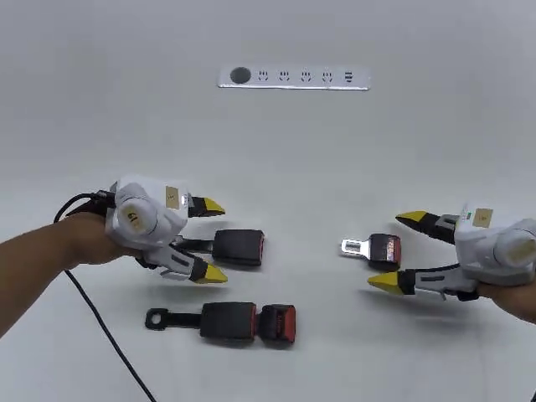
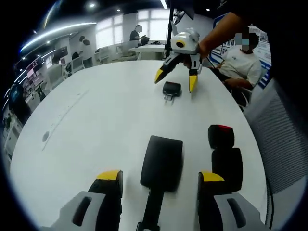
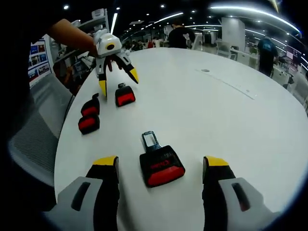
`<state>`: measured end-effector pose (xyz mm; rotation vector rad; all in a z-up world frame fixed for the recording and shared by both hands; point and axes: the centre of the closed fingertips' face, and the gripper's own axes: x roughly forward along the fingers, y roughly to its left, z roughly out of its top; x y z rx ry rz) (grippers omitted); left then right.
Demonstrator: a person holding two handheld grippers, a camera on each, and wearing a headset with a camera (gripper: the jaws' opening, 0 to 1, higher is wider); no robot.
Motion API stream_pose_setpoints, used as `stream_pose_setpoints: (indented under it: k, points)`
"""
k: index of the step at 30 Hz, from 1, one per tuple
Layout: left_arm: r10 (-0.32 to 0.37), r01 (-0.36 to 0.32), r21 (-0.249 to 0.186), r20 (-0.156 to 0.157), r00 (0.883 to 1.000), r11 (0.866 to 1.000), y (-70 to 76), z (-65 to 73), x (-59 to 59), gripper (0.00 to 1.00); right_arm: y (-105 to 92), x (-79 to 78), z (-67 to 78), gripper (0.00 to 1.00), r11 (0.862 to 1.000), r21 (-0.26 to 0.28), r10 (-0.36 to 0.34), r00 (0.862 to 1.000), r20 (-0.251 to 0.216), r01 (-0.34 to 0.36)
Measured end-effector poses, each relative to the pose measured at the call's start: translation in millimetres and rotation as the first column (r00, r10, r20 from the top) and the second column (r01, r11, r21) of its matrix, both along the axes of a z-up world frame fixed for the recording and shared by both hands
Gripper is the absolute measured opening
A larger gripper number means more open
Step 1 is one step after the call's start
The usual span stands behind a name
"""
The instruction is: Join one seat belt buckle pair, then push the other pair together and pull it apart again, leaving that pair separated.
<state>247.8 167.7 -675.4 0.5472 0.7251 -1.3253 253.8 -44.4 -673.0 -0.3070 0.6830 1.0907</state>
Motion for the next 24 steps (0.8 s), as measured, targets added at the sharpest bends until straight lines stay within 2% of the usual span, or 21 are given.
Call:
stream_pose_setpoints:
  k: [4,6,9,11,13,15,16,18,20,21,24]
  points:
    - [0.002,-0.002,-0.003,-0.019,1.0,1.0,-0.9,-7.9,2.8,0.64,-5.8,-1.6,-7.9,0.68,1.0,-0.007,0.029,0.999,-0.043,-0.029]
    - [-0.012,0.012,-0.005,-0.031,0.999,1.0,-2.6,-9.8,-0.3,0.63,-5.8,-1.5,-7.8,0.64,0.999,-0.001,0.032,0.998,-0.057,-0.032]
    - [-0.022,0.022,0.003,-0.041,0.999,1.0,-2.1,-15.8,-1.4,0.61,-6.3,-0.9,-10.2,0.66,0.997,0.003,0.074,0.996,-0.047,-0.074]
    - [-0.023,0.022,-0.005,-0.031,0.999,1.0,-2.5,-15.6,0.4,0.6,-6.3,0.2,-10.3,0.65,0.997,0.003,0.079,0.996,-0.047,-0.079]
    - [-0.018,0.017,-0.016,-0.036,0.999,1.0,-4.3,-15.6,0.8,0.61,-6.2,-1.1,-10.2,0.65,0.996,0.004,0.09,0.995,-0.051,-0.09]
    - [-0.033,0.033,-0.02,-0.014,0.999,0.999,-6.4,-16.3,-0.3,0.6,-6.9,-3.3,-10.5,0.64,0.994,-0.003,0.107,0.993,-0.048,-0.107]
    - [-0.062,0.062,-0.008,0.005,0.998,0.998,-6.1,-16.6,-2.3,0.6,-7.7,-5.6,-10.4,0.64,0.993,-0.001,0.118,0.992,-0.05,-0.118]
    - [-0.062,0.062,-0.003,0.019,0.998,0.998,-4.7,-17.7,-1.2,0.58,-7.8,-5.3,-9.2,0.61,0.993,-0.008,0.121,0.992,-0.044,-0.122]
    - [-0.058,0.058,-0.007,0.023,0.998,0.998,-4.8,-17.0,1.0,0.55,-6.4,-4.6,-8.6,0.59,0.991,-0.016,0.132,0.99,-0.041,-0.133]
    - [-0.055,0.055,-0.012,0.025,0.998,0.998,-5.5,-16.4,2.7,0.53,-7.1,-1.8,-9.3,0.57,0.99,-0.039,0.137,0.99,-0.027,-0.138]
    - [-0.059,0.059,-0.02,0.018,0.998,0.998,-6.9,-12.9,3.7,0.45,-1.1,-1.3,-6.6,0.55,0.989,-0.023,0.143,0.989,-0.037,-0.144]
